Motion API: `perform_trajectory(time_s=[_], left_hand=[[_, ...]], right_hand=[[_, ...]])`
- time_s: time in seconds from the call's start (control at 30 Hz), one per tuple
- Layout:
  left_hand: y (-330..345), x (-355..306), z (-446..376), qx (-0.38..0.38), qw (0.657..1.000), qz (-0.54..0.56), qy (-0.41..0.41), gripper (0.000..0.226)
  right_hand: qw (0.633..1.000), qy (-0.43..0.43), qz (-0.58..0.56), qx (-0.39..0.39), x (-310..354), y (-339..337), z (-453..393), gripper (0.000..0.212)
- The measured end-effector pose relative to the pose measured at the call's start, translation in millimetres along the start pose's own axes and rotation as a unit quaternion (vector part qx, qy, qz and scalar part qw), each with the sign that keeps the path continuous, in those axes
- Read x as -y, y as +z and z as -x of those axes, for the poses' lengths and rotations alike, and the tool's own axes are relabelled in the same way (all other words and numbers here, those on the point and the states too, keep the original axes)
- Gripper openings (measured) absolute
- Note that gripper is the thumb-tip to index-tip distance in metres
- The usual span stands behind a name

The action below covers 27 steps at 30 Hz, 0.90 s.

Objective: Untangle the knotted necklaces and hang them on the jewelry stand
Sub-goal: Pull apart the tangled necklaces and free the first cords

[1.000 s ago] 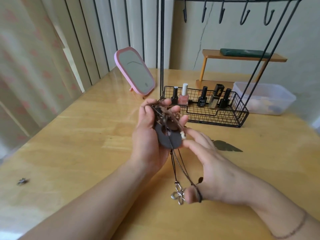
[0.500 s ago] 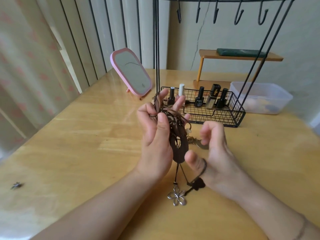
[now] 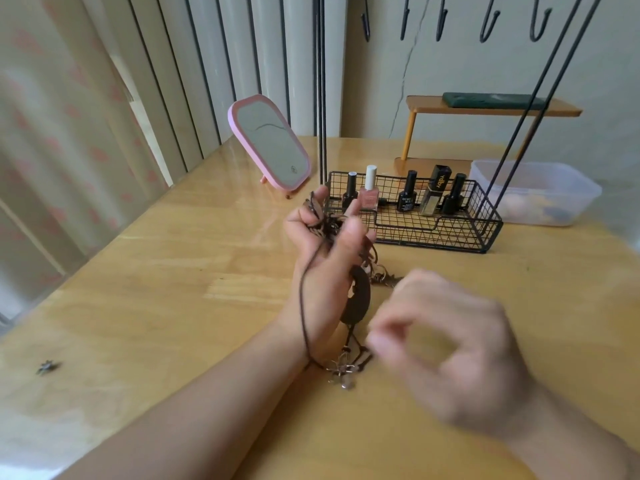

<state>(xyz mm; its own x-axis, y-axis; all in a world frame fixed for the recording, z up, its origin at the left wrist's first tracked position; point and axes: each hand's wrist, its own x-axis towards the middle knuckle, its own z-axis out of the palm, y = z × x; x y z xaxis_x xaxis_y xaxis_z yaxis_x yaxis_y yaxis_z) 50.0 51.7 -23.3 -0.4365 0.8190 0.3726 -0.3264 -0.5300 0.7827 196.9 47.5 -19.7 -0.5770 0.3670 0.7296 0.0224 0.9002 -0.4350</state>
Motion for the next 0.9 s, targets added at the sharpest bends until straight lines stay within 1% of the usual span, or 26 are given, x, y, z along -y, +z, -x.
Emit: perform_trajectory(time_s=[0.03,0.07,0.1,0.13,0.17,0.2,0.27,0.3,0.33,0.4,0.43,0.5,0.53,0.63,0.67,0.73,0.8,0.83,0.9], left_hand=[[1.6,-5.9,1.5,-0.03,0.997,0.054,-0.048,0.035],[1.0,-8.0,1.8,-0.028,0.993,0.09,-0.077,0.04],[1.6,-12.1,3.4,-0.011,0.987,0.122,-0.1,0.045],[-0.2,-13.9,5.7,0.019,0.988,0.108,-0.109,0.044],[1.2,-17.2,7.0,0.041,0.987,0.101,-0.119,0.047],[1.3,-18.3,8.6,0.056,0.986,0.09,-0.129,0.058],[2.9,-21.1,14.9,0.081,0.989,0.084,-0.089,0.077],[7.8,-23.5,15.1,0.089,0.991,0.077,-0.065,0.079],[11.8,-24.4,14.5,0.077,0.995,0.045,-0.047,0.071],[15.3,-25.4,11.9,0.051,0.997,0.018,-0.051,0.043],[14.3,-23.7,11.0,0.055,0.998,-0.001,-0.044,0.041],[7.4,-15.0,11.5,0.128,0.991,-0.009,-0.025,0.059],[3.1,-13.0,11.2,0.152,0.988,0.002,-0.028,0.063],[-5.5,-12.7,6.8,0.17,0.985,0.003,-0.043,0.063],[-7.2,-13.4,6.0,0.171,0.984,-0.001,-0.047,0.063],[-10.2,-13.3,4.1,0.186,0.981,-0.014,-0.055,0.063],[-14.1,-13.6,3.4,0.191,0.979,-0.034,-0.068,0.054],[-15.2,-13.6,2.6,0.187,0.979,-0.04,-0.075,0.046],[-16.2,-14.1,0.5,0.174,0.98,-0.039,-0.088,0.037]], right_hand=[[0.993,0.086,-0.039,-0.065,-4.0,-1.3,-0.1,0.012],[0.974,0.179,-0.076,-0.117,-8.5,-1.7,-1.6,0.025],[0.95,0.266,-0.107,-0.123,-12.2,-1.1,-4.2,0.046],[0.928,0.335,-0.139,-0.086,-16.4,0.1,-7.2,0.067],[0.91,0.374,-0.177,-0.038,-20.4,1.7,-8.5,0.084],[0.893,0.388,-0.226,0.002,-22.0,3.9,-10.3,0.091],[0.861,0.391,-0.322,0.045,-21.2,7.5,-12.7,0.081],[0.851,0.388,-0.348,0.056,-19.0,7.7,-13.5,0.073],[0.845,0.389,-0.363,0.058,-17.2,7.5,-13.9,0.067],[0.832,0.413,-0.367,0.043,-17.1,6.3,-13.2,0.059],[0.827,0.427,-0.363,0.036,-18.2,4.5,-12.3,0.055],[0.828,0.438,-0.347,0.036,-22.5,-2.7,-11.6,0.049],[0.829,0.441,-0.341,0.037,-25.2,-8.3,-11.9,0.045],[0.818,0.434,-0.377,0.008,-34.4,-30.3,-12.9,0.023],[0.817,0.423,-0.391,0.001,-35.3,-37.1,-13.3,0.022],[0.835,0.403,-0.374,0.008,-35.9,-43.8,-13.5,0.025],[0.867,0.393,-0.306,0.012,-33.0,-43.8,-13.9,0.02],[0.875,0.391,-0.286,0.004,-32.4,-43.1,-14.1,0.022],[0.873,0.398,-0.28,-0.019,-32.1,-42.7,-14.5,0.027]])
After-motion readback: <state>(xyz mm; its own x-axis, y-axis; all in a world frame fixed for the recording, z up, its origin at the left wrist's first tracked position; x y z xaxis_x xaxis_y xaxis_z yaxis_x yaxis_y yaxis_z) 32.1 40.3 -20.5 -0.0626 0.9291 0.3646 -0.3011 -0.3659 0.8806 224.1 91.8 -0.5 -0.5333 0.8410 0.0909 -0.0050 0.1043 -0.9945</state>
